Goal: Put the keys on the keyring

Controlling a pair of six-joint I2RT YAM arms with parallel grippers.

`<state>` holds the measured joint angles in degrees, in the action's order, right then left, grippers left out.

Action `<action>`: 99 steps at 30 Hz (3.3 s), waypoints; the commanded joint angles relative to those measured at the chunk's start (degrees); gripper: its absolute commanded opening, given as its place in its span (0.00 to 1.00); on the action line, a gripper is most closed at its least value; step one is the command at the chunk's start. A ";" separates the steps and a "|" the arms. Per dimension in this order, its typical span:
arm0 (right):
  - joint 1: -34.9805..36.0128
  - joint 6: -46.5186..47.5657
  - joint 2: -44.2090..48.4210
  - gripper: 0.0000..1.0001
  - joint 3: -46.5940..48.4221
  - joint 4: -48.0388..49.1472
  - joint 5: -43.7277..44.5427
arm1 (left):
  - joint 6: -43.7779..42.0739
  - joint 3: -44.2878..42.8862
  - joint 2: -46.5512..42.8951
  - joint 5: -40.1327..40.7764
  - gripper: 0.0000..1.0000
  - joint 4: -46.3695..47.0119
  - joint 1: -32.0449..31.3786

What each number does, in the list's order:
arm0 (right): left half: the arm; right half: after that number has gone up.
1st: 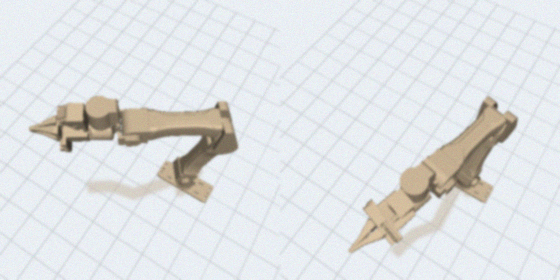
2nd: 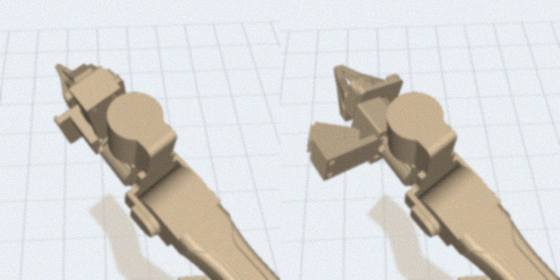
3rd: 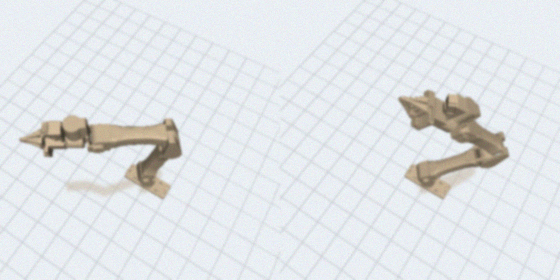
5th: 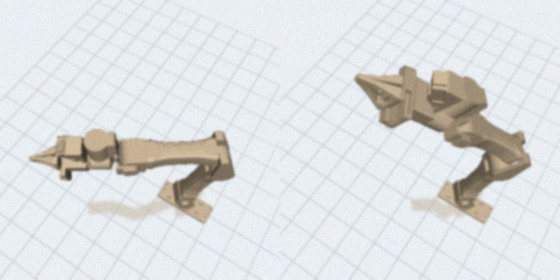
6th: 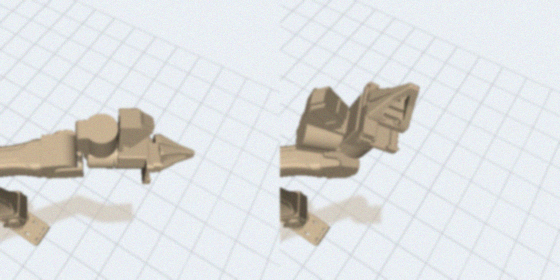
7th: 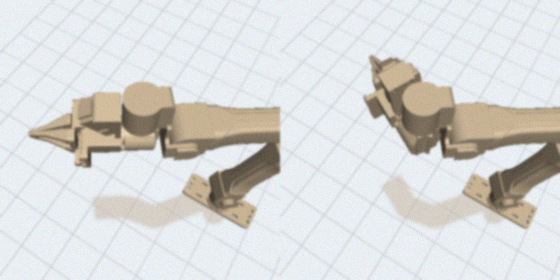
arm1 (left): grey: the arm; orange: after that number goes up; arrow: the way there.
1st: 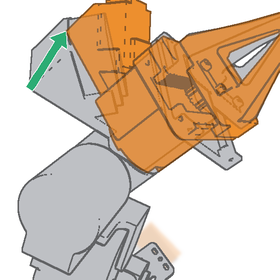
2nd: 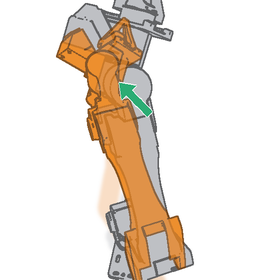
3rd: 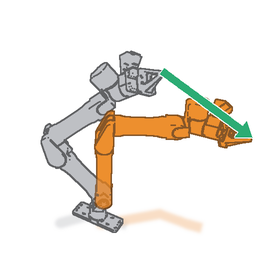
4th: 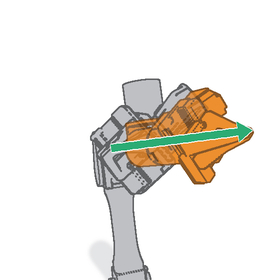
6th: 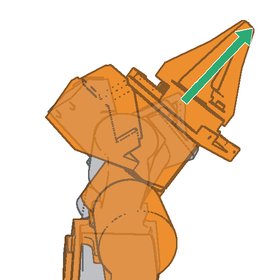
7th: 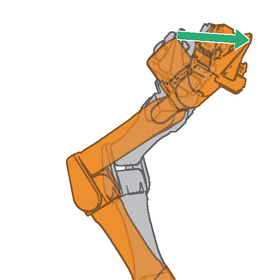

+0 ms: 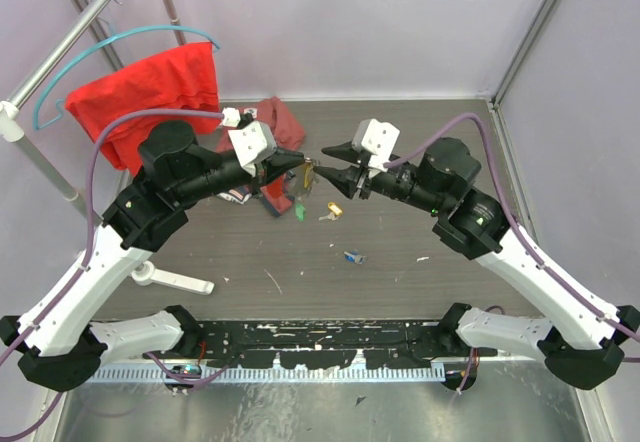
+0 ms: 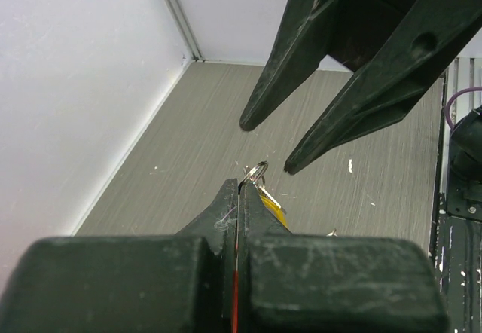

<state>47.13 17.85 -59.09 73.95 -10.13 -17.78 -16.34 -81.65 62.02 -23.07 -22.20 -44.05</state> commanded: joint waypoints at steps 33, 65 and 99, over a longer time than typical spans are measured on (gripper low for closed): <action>0.07 4.90 4.66 0.44 7.52 -11.59 -7.28 | 3.43 10.87 -9.73 -13.43 0.00 23.94 -0.17; 0.07 0.59 -0.06 0.47 8.45 -5.26 -14.86 | 14.53 14.35 -10.57 -18.58 0.00 38.60 -0.24; 0.07 3.96 0.86 0.53 9.93 -11.53 -15.32 | 13.57 13.86 -9.72 -17.02 0.00 37.75 -0.16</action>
<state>47.13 21.87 -57.76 82.00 -22.92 -32.88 -2.48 -67.79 52.42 -40.62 13.82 -44.05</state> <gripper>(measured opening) 0.530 0.007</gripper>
